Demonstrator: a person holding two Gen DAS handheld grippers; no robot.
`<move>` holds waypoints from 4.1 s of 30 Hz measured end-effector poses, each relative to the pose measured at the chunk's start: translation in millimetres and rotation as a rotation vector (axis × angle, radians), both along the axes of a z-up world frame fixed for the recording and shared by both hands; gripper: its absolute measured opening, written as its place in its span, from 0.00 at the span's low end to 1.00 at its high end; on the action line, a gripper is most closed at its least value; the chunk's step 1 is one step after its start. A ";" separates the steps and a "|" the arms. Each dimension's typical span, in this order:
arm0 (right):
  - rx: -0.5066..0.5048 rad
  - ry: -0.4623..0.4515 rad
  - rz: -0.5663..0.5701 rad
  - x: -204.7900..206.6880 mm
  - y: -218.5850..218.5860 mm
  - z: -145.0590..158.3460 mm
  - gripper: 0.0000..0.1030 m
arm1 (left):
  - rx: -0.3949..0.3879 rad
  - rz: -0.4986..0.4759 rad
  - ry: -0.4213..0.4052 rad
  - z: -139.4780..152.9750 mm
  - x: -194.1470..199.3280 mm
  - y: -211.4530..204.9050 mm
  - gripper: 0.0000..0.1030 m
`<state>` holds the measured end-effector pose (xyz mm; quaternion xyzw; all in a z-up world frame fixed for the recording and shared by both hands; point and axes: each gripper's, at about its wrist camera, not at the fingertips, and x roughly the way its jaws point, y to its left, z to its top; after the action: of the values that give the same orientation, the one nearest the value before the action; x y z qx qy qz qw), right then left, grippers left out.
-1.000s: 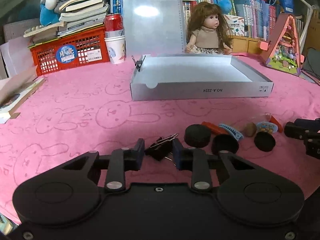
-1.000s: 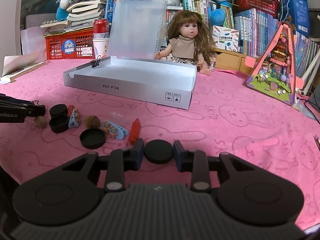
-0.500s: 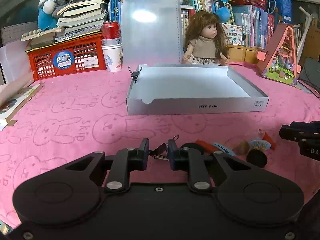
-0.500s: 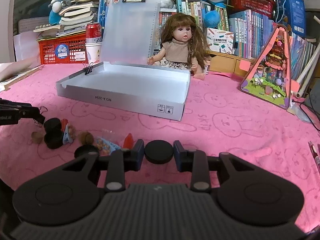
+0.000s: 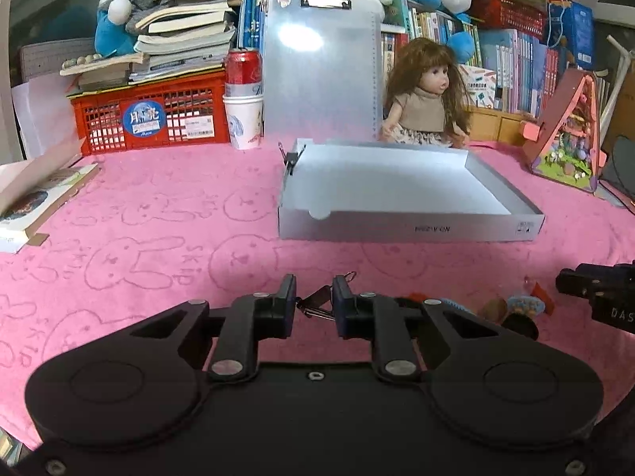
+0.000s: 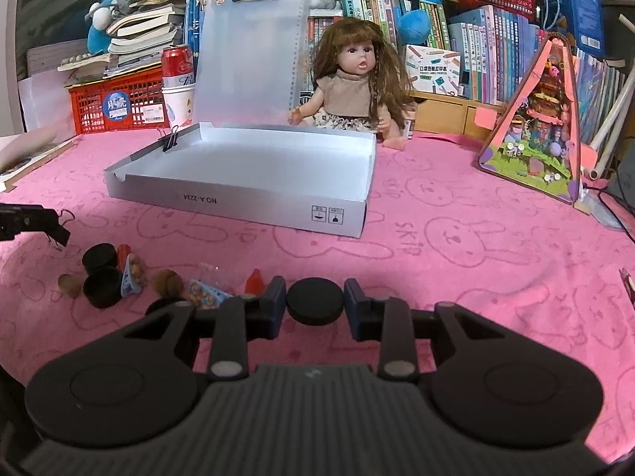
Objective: Organize rigid objects
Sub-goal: 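Carry the binder clip with the left tool while the right tool carries the disc over the box, then open the left tool to drop the clip while the right tool releases the disc into the box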
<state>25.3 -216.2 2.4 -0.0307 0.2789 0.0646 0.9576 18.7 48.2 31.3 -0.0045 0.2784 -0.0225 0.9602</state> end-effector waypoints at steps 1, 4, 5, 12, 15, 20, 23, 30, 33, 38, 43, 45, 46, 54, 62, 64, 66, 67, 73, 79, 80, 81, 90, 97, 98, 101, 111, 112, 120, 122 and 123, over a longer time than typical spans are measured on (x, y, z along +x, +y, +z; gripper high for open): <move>0.004 0.000 -0.002 0.7 -0.4 0.8 0.35 | -0.001 0.000 -0.004 1.5 0.6 0.3 0.18; 0.019 0.000 -0.007 3.5 -1.6 3.4 0.35 | -0.014 -0.004 -0.007 5.5 4.3 -0.2 0.18; 0.023 -0.001 -0.009 4.7 -1.9 4.6 0.35 | -0.020 -0.006 -0.006 6.7 6.0 -0.6 0.18; 0.065 -0.001 -0.029 19.2 -5.8 14.1 0.35 | -0.041 -0.018 -0.012 16.3 24.4 -6.6 0.18; 0.093 0.011 -0.041 28.3 -9.6 17.1 0.35 | -0.049 -0.026 -0.014 21.8 34.0 -9.5 0.18; 0.130 0.025 -0.057 42.8 -14.1 21.9 0.35 | -0.055 -0.038 -0.013 30.5 50.1 -14.7 0.18; 0.147 0.030 -0.062 51.7 -16.2 25.9 0.35 | -0.064 -0.045 -0.013 35.6 60.7 -17.2 0.18; 0.173 0.051 -0.060 77.2 -17.6 34.1 0.35 | -0.097 -0.049 0.022 42.7 93.7 -17.8 0.18; 0.184 0.064 -0.060 89.7 -17.1 37.3 0.35 | -0.093 -0.042 0.037 42.4 109.6 -19.2 0.18; 0.201 0.101 -0.053 112.7 -16.9 41.5 0.35 | -0.112 -0.036 0.093 37.5 138.3 -20.2 0.18; 0.216 0.149 -0.049 138.0 -15.4 41.8 0.35 | -0.094 -0.031 0.136 31.1 164.5 -22.6 0.18; 0.219 0.166 -0.049 146.3 -13.4 39.5 0.35 | -0.083 -0.028 0.141 28.8 171.9 -24.8 0.18; 0.220 0.176 -0.047 150.7 -11.8 37.8 0.35 | -0.082 -0.027 0.142 27.3 175.2 -25.6 0.18; 0.187 0.210 -0.045 169.6 1.1 24.1 0.35 | -0.066 -0.012 0.155 13.6 194.6 -34.8 0.18; 0.131 0.221 -0.041 176.3 8.4 13.7 0.35 | -0.012 -0.006 0.134 4.6 201.4 -41.4 0.18; 0.125 0.222 -0.040 177.0 8.9 12.6 0.35 | -0.008 -0.006 0.133 2.7 202.4 -41.9 0.18; 0.119 0.221 -0.040 177.3 9.5 12.0 0.35 | -0.003 -0.005 0.131 1.2 203.5 -42.5 0.18; 0.117 0.222 -0.039 177.4 9.9 11.8 0.35 | -0.001 -0.004 0.131 0.4 204.1 -42.7 0.18; 0.096 0.222 -0.031 178.5 13.9 9.0 0.35 | 0.008 -0.003 0.131 -3.6 207.6 -42.6 0.18; 0.068 0.216 -0.023 178.6 18.0 6.1 0.35 | 0.022 -0.012 0.114 -6.3 207.1 -44.3 0.18; 0.065 0.215 -0.023 178.6 18.4 6.0 0.35 | 0.025 -0.013 0.111 -6.9 207.0 -44.8 0.18; 0.064 0.214 -0.023 178.5 18.9 5.9 0.35 | 0.027 -0.014 0.108 -7.0 206.2 -45.1 0.18; 0.057 0.208 -0.024 177.7 19.4 5.3 0.35 | 0.026 -0.017 0.098 -8.0 203.0 -46.4 0.18; 0.065 0.205 -0.032 177.7 19.1 5.9 0.40 | 0.025 -0.022 0.098 -7.3 202.9 -45.4 0.18; 0.067 0.204 -0.033 177.7 18.8 6.0 0.40 | 0.020 -0.023 0.100 -7.0 202.9 -45.1 0.18; 0.072 0.203 -0.037 177.2 17.6 6.3 0.49 | 0.006 -0.030 0.104 -5.9 202.6 -44.4 0.19; 0.078 0.172 -0.022 167.7 14.7 14.8 0.60 | -0.005 -0.054 0.076 5.0 191.6 -46.4 0.35; 0.075 0.166 -0.019 165.7 14.4 16.3 0.62 | -0.003 -0.058 0.072 6.6 189.2 -46.6 0.36; 0.052 0.108 0.015 140.1 12.7 30.2 0.68 | -0.008 -0.080 0.035 18.8 164.0 -44.1 0.44; 0.049 0.090 0.028 131.7 12.7 34.2 0.70 | -0.015 -0.085 0.027 21.3 155.7 -42.3 0.47; 0.047 0.082 0.035 127.4 12.8 36.1 0.71 | -0.016 -0.089 0.021 22.6 150.6 -42.0 0.50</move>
<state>152.7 -203.4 38.4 -0.0103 0.3156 0.0894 0.9446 169.3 6.3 53.9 0.0001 0.2882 -0.0674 0.9552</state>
